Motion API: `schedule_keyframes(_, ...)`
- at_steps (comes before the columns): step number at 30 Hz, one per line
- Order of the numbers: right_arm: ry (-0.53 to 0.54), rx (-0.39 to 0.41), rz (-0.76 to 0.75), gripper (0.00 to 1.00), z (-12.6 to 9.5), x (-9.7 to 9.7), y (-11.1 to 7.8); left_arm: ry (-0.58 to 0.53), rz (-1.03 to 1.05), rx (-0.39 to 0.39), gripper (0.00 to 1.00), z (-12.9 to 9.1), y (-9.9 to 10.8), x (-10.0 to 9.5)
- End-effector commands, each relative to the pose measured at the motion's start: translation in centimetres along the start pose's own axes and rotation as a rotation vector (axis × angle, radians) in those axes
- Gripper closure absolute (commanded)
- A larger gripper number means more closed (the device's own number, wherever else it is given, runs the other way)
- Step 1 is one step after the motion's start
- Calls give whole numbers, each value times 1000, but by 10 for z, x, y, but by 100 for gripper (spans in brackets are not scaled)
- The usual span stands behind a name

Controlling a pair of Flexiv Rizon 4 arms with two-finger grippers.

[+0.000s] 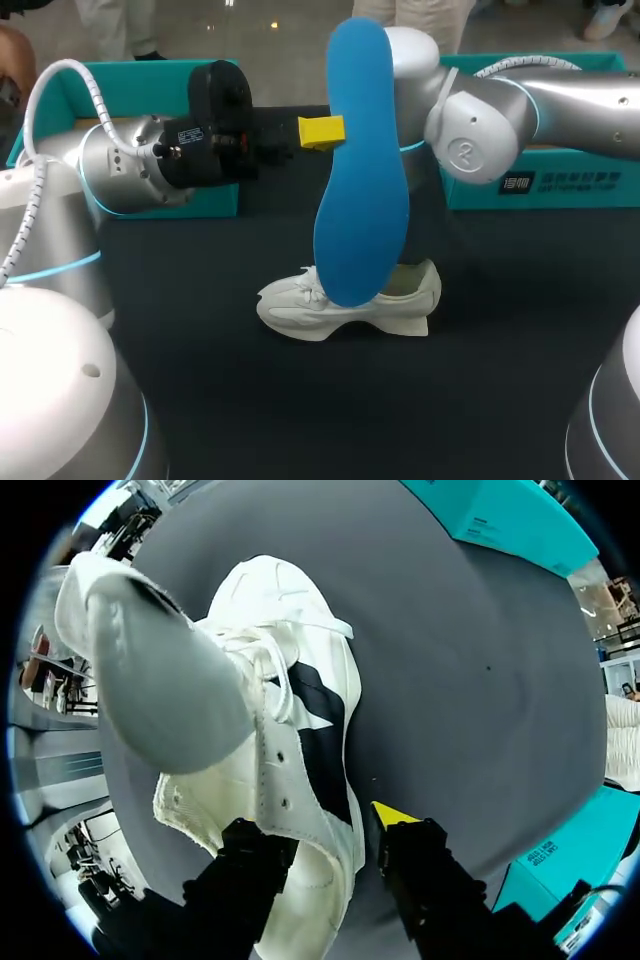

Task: Take the shoe out of the shoebox, open the shoe tongue, remove and reinsert the insole, then place the shoe into the shoebox

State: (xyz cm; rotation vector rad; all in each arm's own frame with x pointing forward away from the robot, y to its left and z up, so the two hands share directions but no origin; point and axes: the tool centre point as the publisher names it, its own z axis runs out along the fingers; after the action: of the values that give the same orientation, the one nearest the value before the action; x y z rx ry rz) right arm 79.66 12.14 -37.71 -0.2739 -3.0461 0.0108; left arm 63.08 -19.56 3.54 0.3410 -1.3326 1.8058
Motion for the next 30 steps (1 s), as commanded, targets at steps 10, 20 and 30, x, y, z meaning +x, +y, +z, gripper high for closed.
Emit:
schedule_keyframes(10, 18, 11, 12, 100, 3, 4, 6, 0, 1, 2, 100, 1, 0, 0)
schedule_keyframes(20, 75, -39, 109, 100, -12, 11, 6, 0, 1, 2, 100, 1, 0, 0)
schedule_keyframes(30, 148, -102, 331, 100, -22, 9, 11, 0, 1, 2, 100, 1, 0, 0)
